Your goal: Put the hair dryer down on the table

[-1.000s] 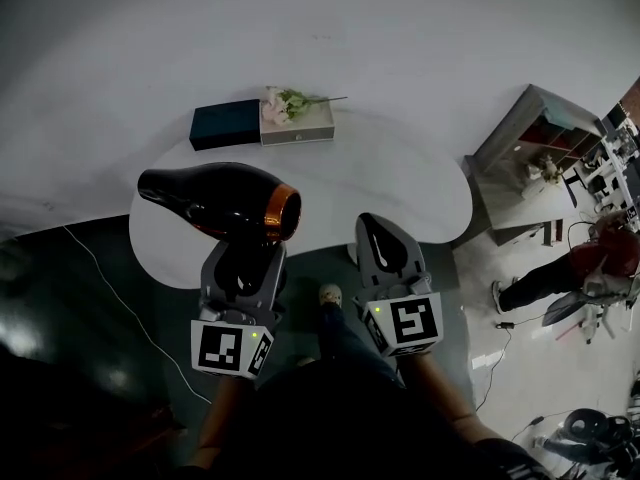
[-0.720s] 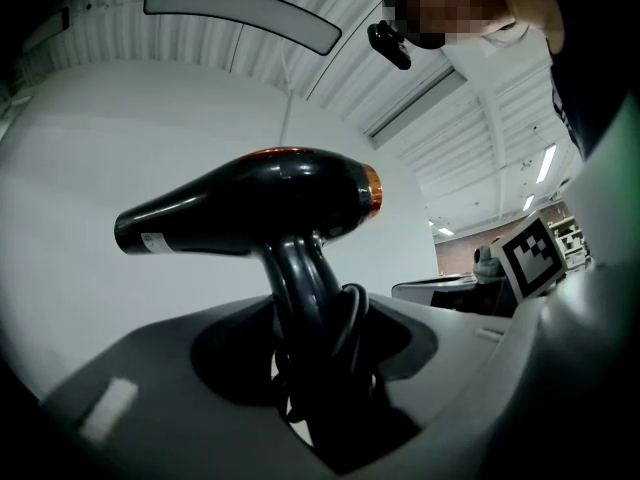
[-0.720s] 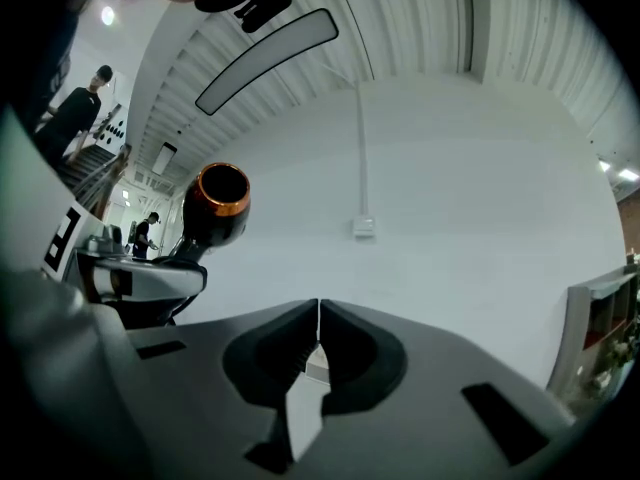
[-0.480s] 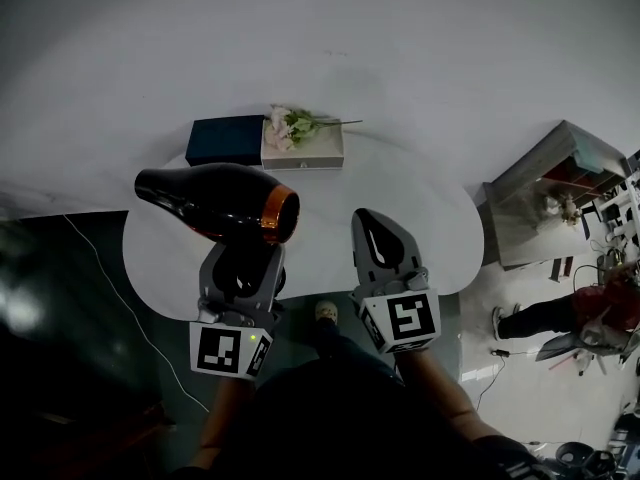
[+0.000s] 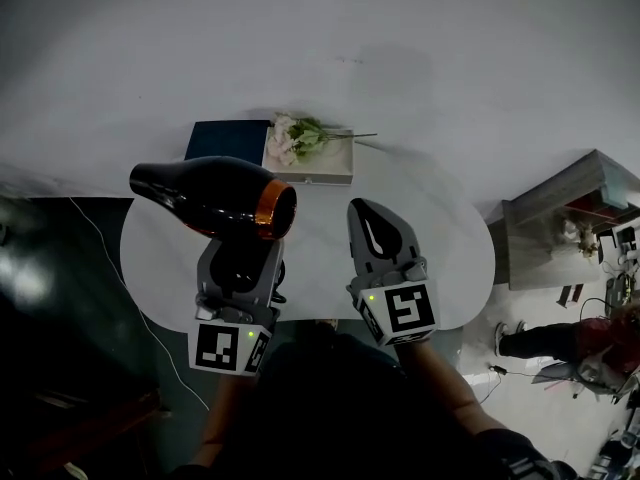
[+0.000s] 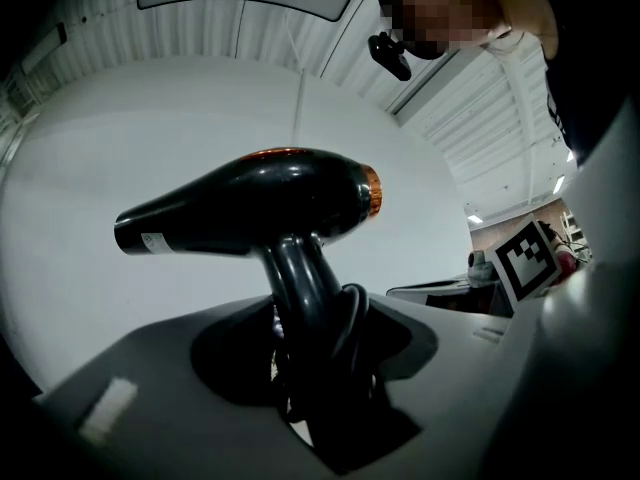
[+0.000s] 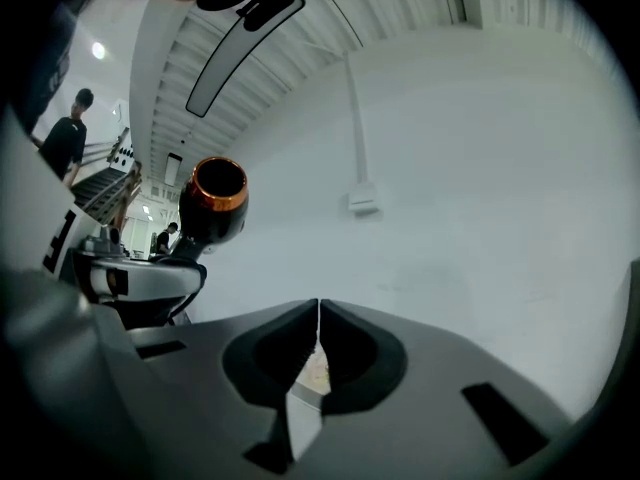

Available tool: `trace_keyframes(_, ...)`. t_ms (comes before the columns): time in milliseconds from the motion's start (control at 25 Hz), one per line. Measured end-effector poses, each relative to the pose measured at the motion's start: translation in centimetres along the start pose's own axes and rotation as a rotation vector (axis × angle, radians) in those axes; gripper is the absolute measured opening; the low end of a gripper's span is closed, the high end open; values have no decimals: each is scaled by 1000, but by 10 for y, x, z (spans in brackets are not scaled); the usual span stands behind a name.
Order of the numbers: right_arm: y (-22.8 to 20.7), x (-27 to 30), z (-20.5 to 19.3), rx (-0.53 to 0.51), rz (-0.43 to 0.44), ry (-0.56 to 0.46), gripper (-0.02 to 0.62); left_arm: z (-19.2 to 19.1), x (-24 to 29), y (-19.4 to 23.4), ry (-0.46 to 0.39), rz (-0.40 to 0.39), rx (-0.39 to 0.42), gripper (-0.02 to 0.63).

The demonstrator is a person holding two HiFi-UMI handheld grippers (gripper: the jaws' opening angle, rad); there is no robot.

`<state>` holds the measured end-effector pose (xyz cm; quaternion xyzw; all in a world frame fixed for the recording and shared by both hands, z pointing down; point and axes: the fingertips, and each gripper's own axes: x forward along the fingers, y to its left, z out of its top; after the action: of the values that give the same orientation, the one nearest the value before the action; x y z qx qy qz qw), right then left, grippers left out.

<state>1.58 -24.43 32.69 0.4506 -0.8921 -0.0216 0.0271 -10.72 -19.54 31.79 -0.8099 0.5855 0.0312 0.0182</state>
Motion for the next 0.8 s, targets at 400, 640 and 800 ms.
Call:
trace_keyframes(400, -11, 16, -21, 21, 19, 30, 14, -18, 21, 2, 26, 16, -20, 224)
trace_keyframes(640, -10, 19, -32, 36, 8, 49, 14, -36, 25, 3, 72, 16, -31, 224)
trace_keyframes(800, -12, 22, -36, 31, -19, 61, 14, -51, 30, 6, 107, 3, -42, 224)
